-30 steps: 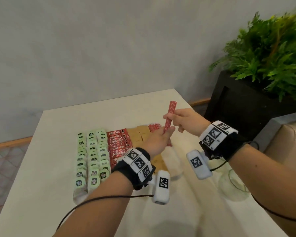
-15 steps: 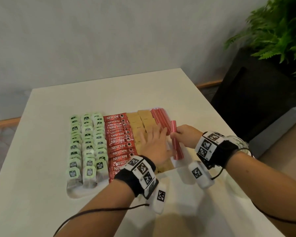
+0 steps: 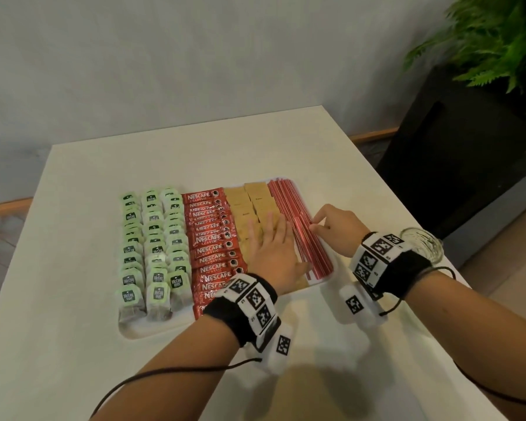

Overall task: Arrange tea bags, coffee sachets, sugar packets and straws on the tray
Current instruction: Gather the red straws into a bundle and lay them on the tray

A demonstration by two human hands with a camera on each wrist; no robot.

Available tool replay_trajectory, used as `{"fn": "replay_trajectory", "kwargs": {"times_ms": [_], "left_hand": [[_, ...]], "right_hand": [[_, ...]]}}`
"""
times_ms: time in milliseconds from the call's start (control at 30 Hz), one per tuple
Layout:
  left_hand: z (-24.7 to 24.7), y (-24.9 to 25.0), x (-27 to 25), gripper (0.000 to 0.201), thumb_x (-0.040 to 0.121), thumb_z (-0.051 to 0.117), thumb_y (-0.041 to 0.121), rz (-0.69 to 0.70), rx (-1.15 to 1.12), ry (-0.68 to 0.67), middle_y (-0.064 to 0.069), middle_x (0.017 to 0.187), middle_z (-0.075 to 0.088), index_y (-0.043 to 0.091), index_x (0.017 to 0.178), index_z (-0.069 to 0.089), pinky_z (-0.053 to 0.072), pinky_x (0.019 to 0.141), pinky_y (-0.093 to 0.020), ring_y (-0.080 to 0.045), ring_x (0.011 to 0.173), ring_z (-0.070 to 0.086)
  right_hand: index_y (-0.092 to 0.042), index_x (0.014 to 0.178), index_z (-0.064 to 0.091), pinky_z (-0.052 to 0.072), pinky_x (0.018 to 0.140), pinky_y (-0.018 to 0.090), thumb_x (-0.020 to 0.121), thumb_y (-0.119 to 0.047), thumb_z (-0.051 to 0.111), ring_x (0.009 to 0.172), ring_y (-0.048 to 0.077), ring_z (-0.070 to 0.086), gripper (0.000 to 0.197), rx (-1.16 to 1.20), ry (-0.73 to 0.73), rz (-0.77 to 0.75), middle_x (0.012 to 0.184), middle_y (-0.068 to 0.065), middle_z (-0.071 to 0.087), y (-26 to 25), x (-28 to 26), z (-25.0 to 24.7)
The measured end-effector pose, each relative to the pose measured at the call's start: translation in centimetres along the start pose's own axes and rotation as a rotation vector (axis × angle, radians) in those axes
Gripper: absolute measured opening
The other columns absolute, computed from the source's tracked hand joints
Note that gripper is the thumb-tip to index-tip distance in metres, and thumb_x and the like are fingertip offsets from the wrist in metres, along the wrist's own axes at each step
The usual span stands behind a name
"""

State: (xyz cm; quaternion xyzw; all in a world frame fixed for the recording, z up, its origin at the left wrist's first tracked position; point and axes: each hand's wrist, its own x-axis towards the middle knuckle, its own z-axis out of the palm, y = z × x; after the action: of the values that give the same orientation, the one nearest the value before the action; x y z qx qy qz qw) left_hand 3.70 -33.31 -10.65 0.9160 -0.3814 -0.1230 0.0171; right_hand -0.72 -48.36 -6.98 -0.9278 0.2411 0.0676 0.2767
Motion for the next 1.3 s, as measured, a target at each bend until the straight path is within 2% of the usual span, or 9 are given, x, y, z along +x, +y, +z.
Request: {"fn": "replay_trajectory", "kwargs": {"times_ms": [33, 100, 167, 200, 267, 400, 667, 1033, 1300], "left_hand": [[-0.1, 0.0, 0.0, 0.096, 0.09, 0.04, 0.068, 0.008, 0.0, 0.007, -0.007, 0.163, -0.014, 0.011, 0.156, 0.001, -0.028, 0.108, -0.059, -0.029, 0.147, -0.025], [-0.4, 0.0, 0.3, 0.096, 0.09, 0.04, 0.069, 0.032, 0.01, 0.01, -0.003, 0.163, -0.015, 0.015, 0.156, -0.003, -0.028, 0.107, -0.06, -0.028, 0.147, -0.025], [-0.5, 0.1, 0.7, 0.095, 0.09, 0.039, 0.069, 0.046, 0.035, -0.017, 0.0, 0.163, -0.015, 0.018, 0.156, -0.005, -0.03, 0.104, -0.06, -0.027, 0.147, -0.024], [-0.5, 0.1, 0.9, 0.094, 0.09, 0.036, 0.071, 0.046, 0.057, -0.038, 0.001, 0.163, -0.014, 0.019, 0.156, -0.005, -0.031, 0.103, -0.06, -0.027, 0.147, -0.023], [-0.5, 0.3, 1.2, 0.092, 0.09, 0.029, 0.073, 0.043, 0.116, -0.071, -0.001, 0.164, -0.011, 0.018, 0.156, -0.003, -0.03, 0.104, -0.061, -0.026, 0.149, -0.019], [-0.8, 0.7, 1.0, 0.095, 0.09, 0.023, 0.075, 0.063, 0.19, -0.061, -0.008, 0.164, -0.006, 0.01, 0.156, -0.001, -0.031, 0.103, -0.058, -0.025, 0.151, -0.014], [-1.1, 1.0, 1.3, 0.102, 0.088, 0.032, 0.076, 0.037, 0.183, -0.112, -0.009, 0.163, -0.014, 0.01, 0.155, -0.008, -0.027, 0.107, -0.06, -0.028, 0.149, -0.02], [-0.9, 1.1, 1.7, 0.102, 0.085, 0.018, 0.083, 0.039, 0.194, -0.193, -0.001, 0.159, -0.027, 0.017, 0.152, -0.021, -0.037, 0.097, -0.061, -0.027, 0.145, -0.03], [-1.1, 0.8, 1.6, 0.106, 0.086, 0.03, 0.079, 0.036, 0.168, -0.261, -0.002, 0.156, -0.035, 0.015, 0.15, -0.025, -0.035, 0.097, -0.062, -0.03, 0.141, -0.036]], "right_hand": [[-0.016, 0.121, 0.054, 0.05, 0.088, 0.037, 0.097, -0.028, 0.054, 0.094, 0.02, 0.06, 0.027, 0.002, 0.032, -0.044, 0.098, 0.002, 0.061, 0.2, -0.1, 0.2], [-0.024, 0.14, 0.044, 0.043, 0.101, 0.042, 0.098, -0.027, 0.052, 0.118, 0.021, 0.051, 0.043, -0.136, 0.042, -0.166, 0.13, 0.001, 0.054, 0.6, -0.1, 0.7], [-0.03, 0.154, 0.018, 0.028, 0.114, 0.049, 0.101, -0.034, 0.043, 0.146, 0.022, 0.02, 0.059, -0.338, -0.045, -0.207, 0.161, -0.008, 0.018, 1.0, -0.2, 1.5], [-0.032, 0.155, 0.006, 0.019, 0.118, 0.051, 0.102, -0.037, 0.038, 0.15, 0.02, 0.005, 0.062, -0.396, -0.112, -0.193, 0.163, -0.013, 0.002, 1.2, -0.2, 1.9], [-0.031, 0.155, -0.005, 0.008, 0.119, 0.054, 0.103, -0.039, 0.031, 0.15, 0.018, -0.011, 0.063, -0.427, -0.222, -0.153, 0.161, -0.016, -0.011, 1.8, -0.1, 2.5], [-0.027, 0.155, -0.007, 0.001, 0.119, 0.054, 0.104, -0.038, 0.026, 0.149, 0.016, -0.016, 0.062, -0.418, -0.254, -0.161, 0.161, -0.015, -0.016, 2.2, -0.1, 2.1], [-0.03, 0.153, -0.011, -0.002, 0.119, 0.055, 0.104, -0.036, 0.026, 0.148, 0.015, -0.017, 0.062, -0.403, -0.312, -0.184, 0.16, -0.015, -0.017, 2.5, 0.0, 2.1], [-0.032, 0.153, -0.014, -0.003, 0.118, 0.056, 0.104, -0.044, 0.023, 0.148, 0.016, -0.018, 0.062, -0.397, -0.36, -0.167, 0.158, -0.017, -0.022, 2.8, 0.1, 1.9], [-0.035, 0.152, -0.015, -0.002, 0.118, 0.056, 0.1, -0.051, 0.033, 0.147, 0.015, -0.02, 0.073, -0.38, -0.403, -0.18, 0.157, -0.018, -0.023, 3.2, 0.5, 1.1]]}}
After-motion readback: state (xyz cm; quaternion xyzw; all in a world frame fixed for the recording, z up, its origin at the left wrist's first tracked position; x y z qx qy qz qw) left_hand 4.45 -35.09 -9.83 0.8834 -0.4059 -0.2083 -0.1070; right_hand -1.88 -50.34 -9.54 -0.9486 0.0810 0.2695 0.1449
